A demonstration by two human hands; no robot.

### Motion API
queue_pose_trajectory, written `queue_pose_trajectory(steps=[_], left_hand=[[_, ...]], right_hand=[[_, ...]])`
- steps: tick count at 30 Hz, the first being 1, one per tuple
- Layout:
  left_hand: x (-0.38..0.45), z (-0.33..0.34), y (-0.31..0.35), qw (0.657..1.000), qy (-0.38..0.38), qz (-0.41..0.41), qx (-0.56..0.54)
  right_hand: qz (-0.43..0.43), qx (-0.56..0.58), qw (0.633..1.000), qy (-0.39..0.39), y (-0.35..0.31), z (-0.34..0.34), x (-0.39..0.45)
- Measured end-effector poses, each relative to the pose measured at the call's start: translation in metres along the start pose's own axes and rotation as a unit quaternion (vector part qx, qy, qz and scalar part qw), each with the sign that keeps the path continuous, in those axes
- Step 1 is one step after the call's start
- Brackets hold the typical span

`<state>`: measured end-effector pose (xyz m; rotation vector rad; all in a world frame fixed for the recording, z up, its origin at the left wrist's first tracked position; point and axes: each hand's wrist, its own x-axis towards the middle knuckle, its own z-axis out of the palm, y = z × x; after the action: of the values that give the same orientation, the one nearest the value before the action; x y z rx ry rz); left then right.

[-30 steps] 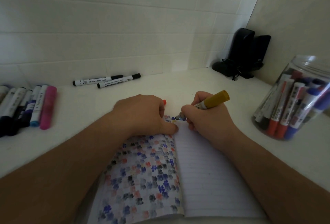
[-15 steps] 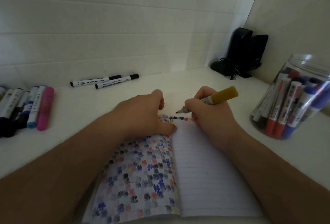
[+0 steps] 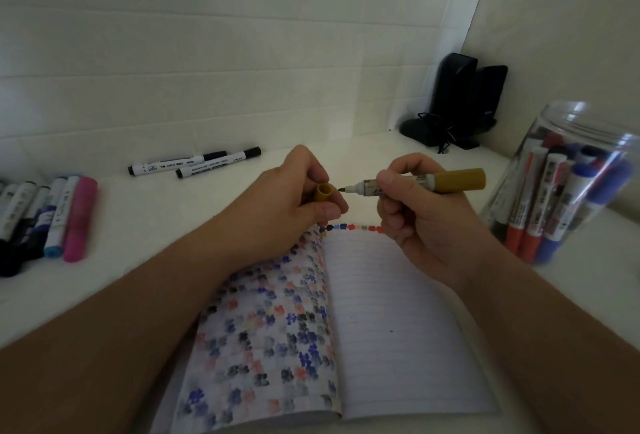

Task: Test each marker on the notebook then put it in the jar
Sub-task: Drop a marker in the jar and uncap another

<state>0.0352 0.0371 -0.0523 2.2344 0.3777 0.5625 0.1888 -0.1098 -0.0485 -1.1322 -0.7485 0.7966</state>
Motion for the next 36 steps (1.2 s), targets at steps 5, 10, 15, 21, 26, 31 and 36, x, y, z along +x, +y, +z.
queue_pose_trajectory(steps=[5,10,15,21,26,31,36], left_hand=[[0.0,-0.001,-0.001,0.999,0.01,0.005,0.053],[0.0,0.0,0.0,0.998,0.012,-0.007,0.066],[0.0,0.002,0.0,0.993,0.009,0.006,0.113],[-0.001,0.009,0.004,0.989,0.03,0.053,0.132],[0.0,0.014,0.003,0.983,0.029,0.104,0.149],[0.0,0.014,0.001,0.989,0.039,0.089,0.107],[0.006,0.015,0.0,0.992,0.059,0.08,0.074]], right_hand=[[-0.007,-0.003,1.0,-0.004,0.003,0.001,0.001],[-0.038,-0.064,0.997,-0.012,0.01,0.002,0.001],[-0.1,-0.204,0.974,-0.027,0.015,0.004,0.0],[-0.102,-0.173,0.98,0.014,0.017,0.007,-0.001],[-0.088,-0.161,0.983,0.02,0.015,0.008,-0.004],[-0.091,-0.172,0.981,0.02,0.014,0.014,-0.006],[-0.127,-0.164,0.973,0.104,-0.009,0.027,-0.009]])
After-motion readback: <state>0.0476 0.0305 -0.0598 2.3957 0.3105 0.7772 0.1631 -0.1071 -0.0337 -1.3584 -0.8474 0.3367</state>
